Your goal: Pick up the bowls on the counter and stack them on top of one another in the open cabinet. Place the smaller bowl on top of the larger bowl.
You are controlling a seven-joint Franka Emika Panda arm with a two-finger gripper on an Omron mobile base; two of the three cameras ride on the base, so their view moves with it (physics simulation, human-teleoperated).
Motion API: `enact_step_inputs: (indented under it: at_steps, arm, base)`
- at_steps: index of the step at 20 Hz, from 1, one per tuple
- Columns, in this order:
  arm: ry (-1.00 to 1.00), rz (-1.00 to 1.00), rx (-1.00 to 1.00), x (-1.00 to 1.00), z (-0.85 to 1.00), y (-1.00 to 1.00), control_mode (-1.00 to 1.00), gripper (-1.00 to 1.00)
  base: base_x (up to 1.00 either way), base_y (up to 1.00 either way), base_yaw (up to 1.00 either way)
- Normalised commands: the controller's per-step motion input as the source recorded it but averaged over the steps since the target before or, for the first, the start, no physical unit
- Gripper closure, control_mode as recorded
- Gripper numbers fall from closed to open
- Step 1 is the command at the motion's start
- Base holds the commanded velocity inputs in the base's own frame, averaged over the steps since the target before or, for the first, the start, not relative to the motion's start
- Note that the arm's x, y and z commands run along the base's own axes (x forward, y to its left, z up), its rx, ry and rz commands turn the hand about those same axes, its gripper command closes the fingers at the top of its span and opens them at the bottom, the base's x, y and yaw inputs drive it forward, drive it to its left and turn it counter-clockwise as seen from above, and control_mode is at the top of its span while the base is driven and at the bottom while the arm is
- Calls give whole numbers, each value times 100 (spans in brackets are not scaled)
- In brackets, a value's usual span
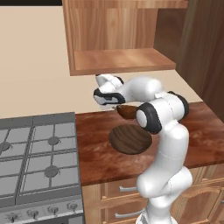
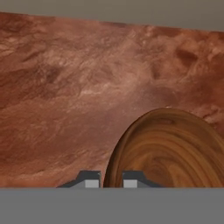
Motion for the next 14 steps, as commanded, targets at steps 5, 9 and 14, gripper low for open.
enact_step_inputs:
  at_steps: [5,9,14]
  arm:
    - [-12,0,0,-45,-23,1,-100,100]
    - [-1,0,0,-37,0,0,-100,100]
    - [0,0,0,-36,-1,0,-100,100]
  base:
    - [0,0,0]
    - [0,0,0]
    - [0,0,0]
